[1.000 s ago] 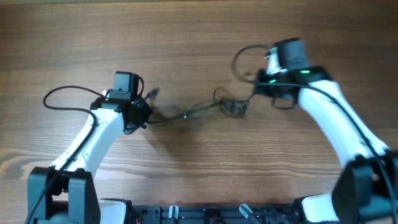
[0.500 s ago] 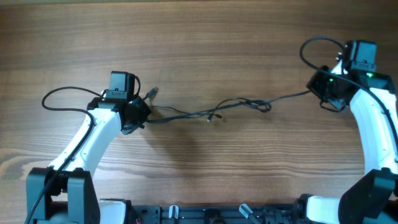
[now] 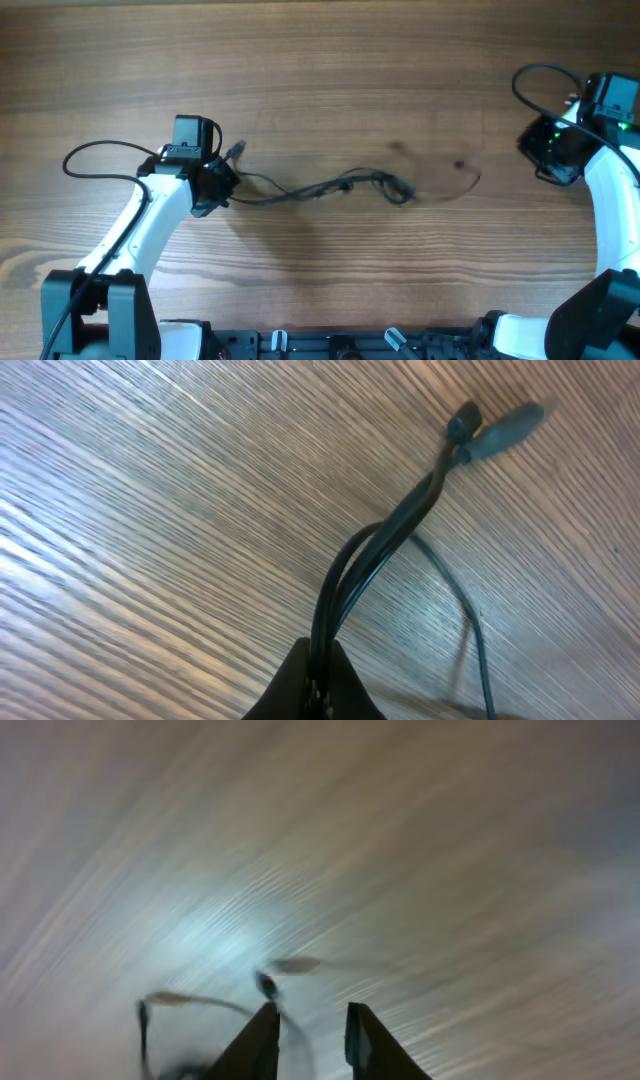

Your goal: Untangle cables

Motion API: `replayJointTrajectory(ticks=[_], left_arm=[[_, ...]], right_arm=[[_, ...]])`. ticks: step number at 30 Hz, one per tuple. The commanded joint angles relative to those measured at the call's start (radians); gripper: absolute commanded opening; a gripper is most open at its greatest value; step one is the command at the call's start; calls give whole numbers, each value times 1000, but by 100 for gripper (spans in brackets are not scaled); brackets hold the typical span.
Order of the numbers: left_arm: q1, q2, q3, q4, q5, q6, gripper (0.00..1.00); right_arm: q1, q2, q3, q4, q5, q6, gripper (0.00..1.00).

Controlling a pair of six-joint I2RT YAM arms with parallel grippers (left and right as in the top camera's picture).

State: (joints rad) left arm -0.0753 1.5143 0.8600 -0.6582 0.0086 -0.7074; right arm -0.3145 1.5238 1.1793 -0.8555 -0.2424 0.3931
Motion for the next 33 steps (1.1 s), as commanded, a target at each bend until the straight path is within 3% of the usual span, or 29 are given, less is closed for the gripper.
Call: replayJointTrajectory(ticks=[1, 4, 5, 6, 9, 13, 18, 25, 33], left_arm=[[6, -9, 15, 15, 11, 20, 4], [6, -9, 15, 34, 53, 21, 6], [6, -9, 15, 53, 91, 28, 39], [5, -9, 15, 71, 128, 48, 54], [-3, -9, 15, 167, 315, 146, 73], [-51, -9, 15, 289, 489, 228, 75], [-161, -5, 15, 344, 492, 255, 75], [-339, 19, 15, 363, 326, 259, 75], [-407, 20, 15, 339, 197, 259, 74]], right_arm=[[54, -18, 4, -45, -299, -190, 27], [98, -18, 3, -92, -223, -182, 33], [127, -18, 3, -111, -182, -183, 38], [143, -18, 3, -119, -157, -183, 40], [188, -18, 3, -137, -96, -181, 43], [223, -12, 3, -140, -86, -180, 46], [264, -7, 3, -144, -93, -201, 48], [352, 2, -46, -95, -85, -233, 47], [457, 82, -118, 23, -86, -201, 45]])
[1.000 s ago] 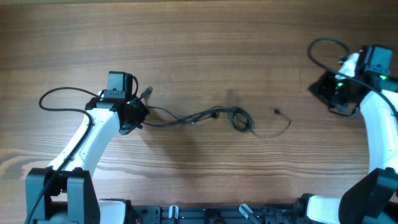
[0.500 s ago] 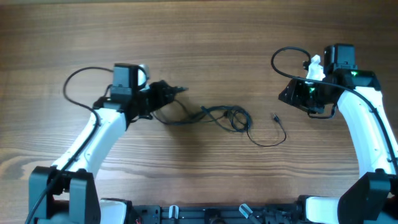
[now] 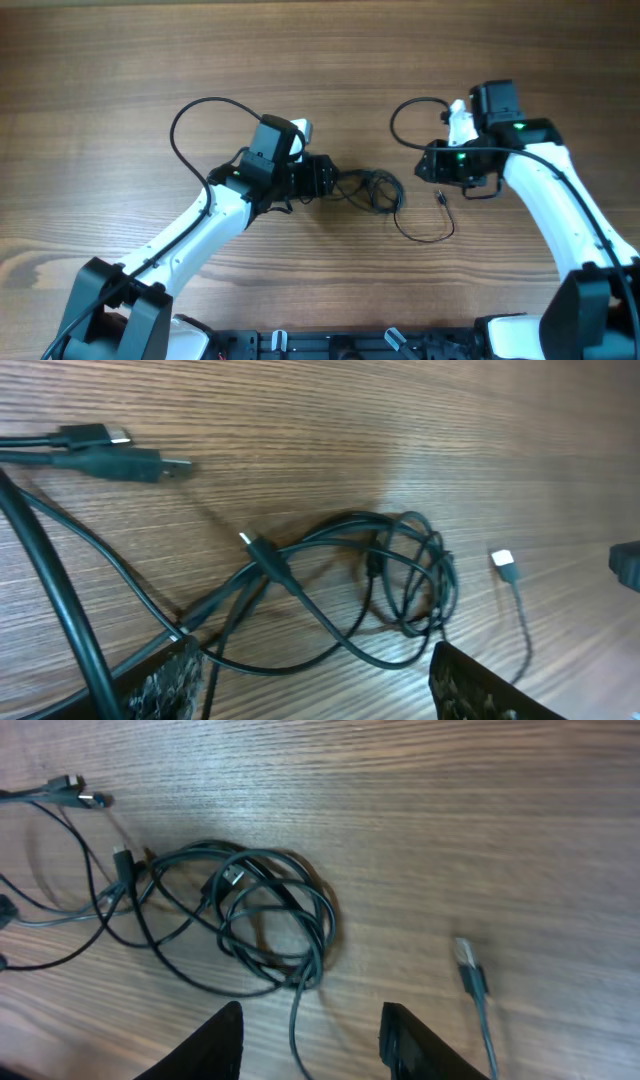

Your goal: Untangle cables

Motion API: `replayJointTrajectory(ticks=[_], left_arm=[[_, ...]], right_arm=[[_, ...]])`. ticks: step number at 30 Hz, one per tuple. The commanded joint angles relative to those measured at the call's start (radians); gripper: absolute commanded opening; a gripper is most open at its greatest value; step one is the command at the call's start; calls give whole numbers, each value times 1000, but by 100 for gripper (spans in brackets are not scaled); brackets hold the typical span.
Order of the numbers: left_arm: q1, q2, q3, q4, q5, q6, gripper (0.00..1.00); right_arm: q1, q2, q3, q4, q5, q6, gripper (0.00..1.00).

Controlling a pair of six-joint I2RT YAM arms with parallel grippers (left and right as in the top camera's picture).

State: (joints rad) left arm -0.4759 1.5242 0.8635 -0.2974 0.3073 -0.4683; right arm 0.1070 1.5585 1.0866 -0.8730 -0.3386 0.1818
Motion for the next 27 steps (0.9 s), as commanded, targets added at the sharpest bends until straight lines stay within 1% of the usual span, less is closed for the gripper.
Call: replayJointTrajectory(ticks=[1, 6, 10, 14, 16, 20, 23, 27], left_arm=[[-4, 10, 12, -32, -119, 19, 74], [30, 6, 12, -121, -220, 12, 72], [88, -24, 12, -159, -222, 13, 72], [136, -83, 12, -171, -217, 13, 75], [149, -112, 12, -184, -210, 12, 75], [150, -131, 12, -230, -196, 12, 77], [150, -129, 12, -259, -193, 12, 77], [150, -129, 12, -265, -192, 12, 78]], right_arm=[[44, 56, -29, 59, 10, 11, 45], [88, 113, -51, 159, 11, 7, 45], [120, 182, -56, 194, 11, 8, 43], [147, 245, -56, 228, 10, 10, 39], [156, 266, -56, 238, 11, 41, 34], [158, 278, -56, 246, 10, 174, 27], [158, 278, -56, 257, -22, 205, 27], [159, 278, -56, 271, -110, 175, 27]])
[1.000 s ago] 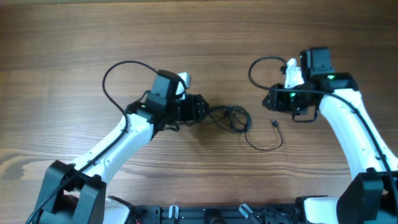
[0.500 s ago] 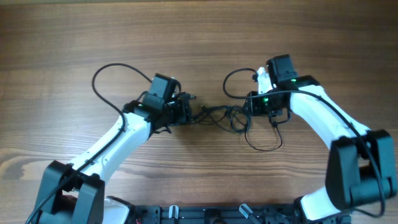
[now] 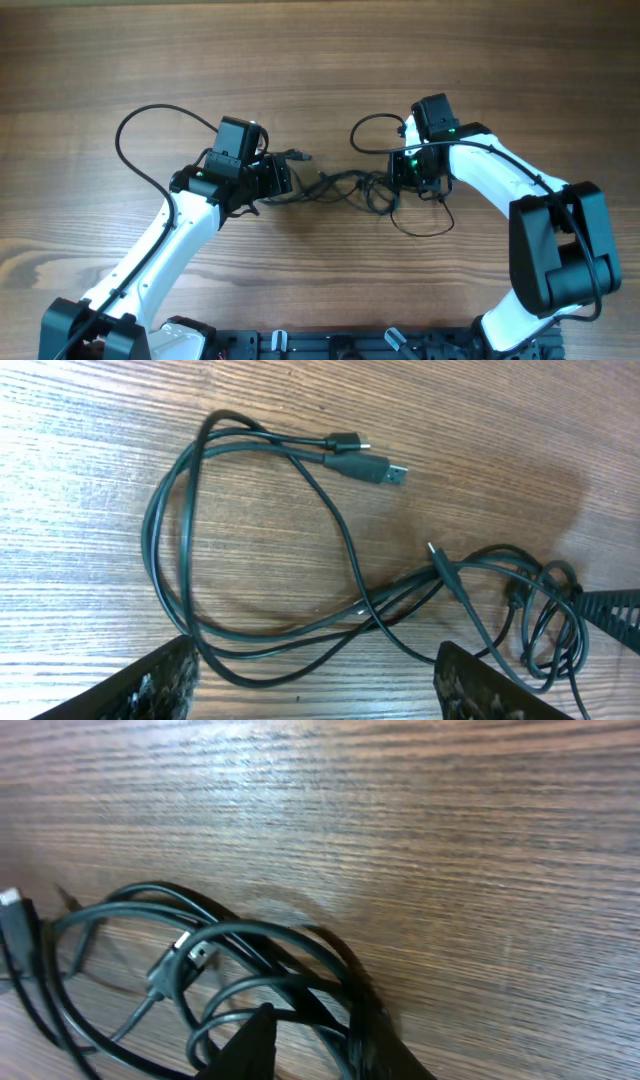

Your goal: Untangle cables

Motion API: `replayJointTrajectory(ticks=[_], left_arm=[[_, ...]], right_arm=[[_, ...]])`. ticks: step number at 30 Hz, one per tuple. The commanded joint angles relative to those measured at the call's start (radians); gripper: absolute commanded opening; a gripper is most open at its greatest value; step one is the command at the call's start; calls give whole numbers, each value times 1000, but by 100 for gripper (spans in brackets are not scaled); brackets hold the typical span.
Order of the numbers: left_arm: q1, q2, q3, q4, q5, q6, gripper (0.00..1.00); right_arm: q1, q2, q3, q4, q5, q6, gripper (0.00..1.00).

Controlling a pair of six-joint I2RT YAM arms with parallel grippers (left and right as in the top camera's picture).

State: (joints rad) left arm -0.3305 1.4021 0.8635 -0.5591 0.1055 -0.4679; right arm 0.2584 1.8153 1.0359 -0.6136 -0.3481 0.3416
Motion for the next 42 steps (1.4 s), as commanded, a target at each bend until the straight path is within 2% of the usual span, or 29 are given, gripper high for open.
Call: replayJointTrajectory(ticks=[1, 7, 14, 19, 25, 31, 42], left_arm=[[5, -7, 12, -3, 10, 12, 79], [5, -7, 12, 2, 18, 12, 82], [4, -7, 12, 158, 183, 10, 85], [3, -7, 12, 170, 182, -10, 84], [3, -7, 12, 155, 182, -10, 84], [3, -7, 12, 146, 182, -10, 84], [3, -5, 11, 117, 182, -10, 84]], right_arm=[[7, 21, -5, 13, -125, -2, 27], [20, 21, -5, -3, -204, -31, 27], [142, 21, -5, -8, -194, 1, 31], [216, 21, -5, 6, -144, 109, 32], [270, 21, -5, 3, -145, 129, 32], [256, 19, 0, 4, -94, 127, 32], [218, -56, 95, -91, -38, -109, 39]])
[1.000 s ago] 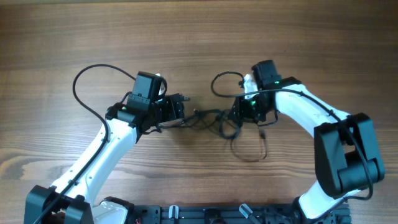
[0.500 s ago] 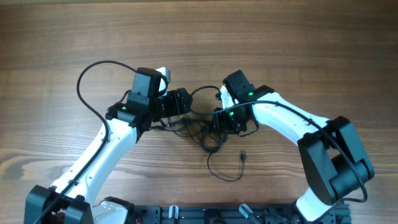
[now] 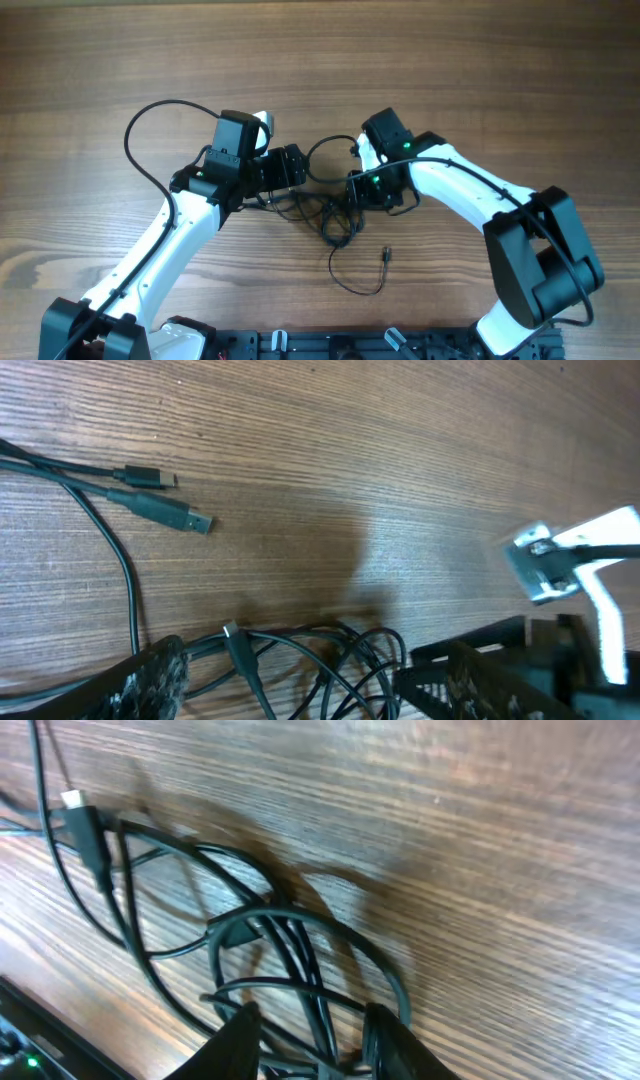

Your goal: Untangle cables

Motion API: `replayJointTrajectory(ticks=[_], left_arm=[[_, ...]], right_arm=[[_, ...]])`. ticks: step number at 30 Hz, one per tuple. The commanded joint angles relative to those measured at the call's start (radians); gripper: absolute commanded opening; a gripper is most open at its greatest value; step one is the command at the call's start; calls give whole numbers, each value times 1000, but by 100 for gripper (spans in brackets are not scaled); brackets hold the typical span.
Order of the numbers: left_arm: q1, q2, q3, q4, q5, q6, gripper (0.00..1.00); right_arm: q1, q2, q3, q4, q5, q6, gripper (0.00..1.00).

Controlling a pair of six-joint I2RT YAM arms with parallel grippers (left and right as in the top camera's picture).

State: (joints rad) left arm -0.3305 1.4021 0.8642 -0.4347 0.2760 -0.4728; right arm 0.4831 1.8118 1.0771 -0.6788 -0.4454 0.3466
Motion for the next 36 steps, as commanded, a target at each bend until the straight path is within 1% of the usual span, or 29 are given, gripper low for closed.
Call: replayJointTrajectory(ticks=[1, 3, 6, 8, 11, 14, 18, 25, 32, 36], left_arm=[[3, -5, 10, -15, 11, -5, 84], [3, -2, 10, -35, 2, -5, 84], [3, 6, 10, -68, -29, -5, 84], [3, 11, 9, -82, -44, -5, 83], [3, 12, 9, -86, -45, -5, 82], [3, 12, 9, -85, -45, -5, 81], [3, 12, 9, -86, -45, -5, 80], [3, 12, 9, -86, -45, -5, 80], [3, 12, 9, -86, -45, -5, 80], [3, 12, 9, -86, -45, -5, 80]], right_arm=[[-7, -61, 61, -40, 80, -139, 41], [-7, -72, 64, -53, 127, -204, 44], [-7, -68, 61, -75, 211, -283, 44], [-6, -68, 47, -72, 221, -337, 44], [-5, -67, 26, -60, 222, -372, 44], [-5, -67, 1, -36, 230, -370, 44], [-5, -67, -70, 38, 230, -370, 44], [-4, -67, -150, 101, 229, -370, 44], [21, -67, -154, 90, 168, -372, 46], [26, -67, -154, 78, 167, -371, 48]])
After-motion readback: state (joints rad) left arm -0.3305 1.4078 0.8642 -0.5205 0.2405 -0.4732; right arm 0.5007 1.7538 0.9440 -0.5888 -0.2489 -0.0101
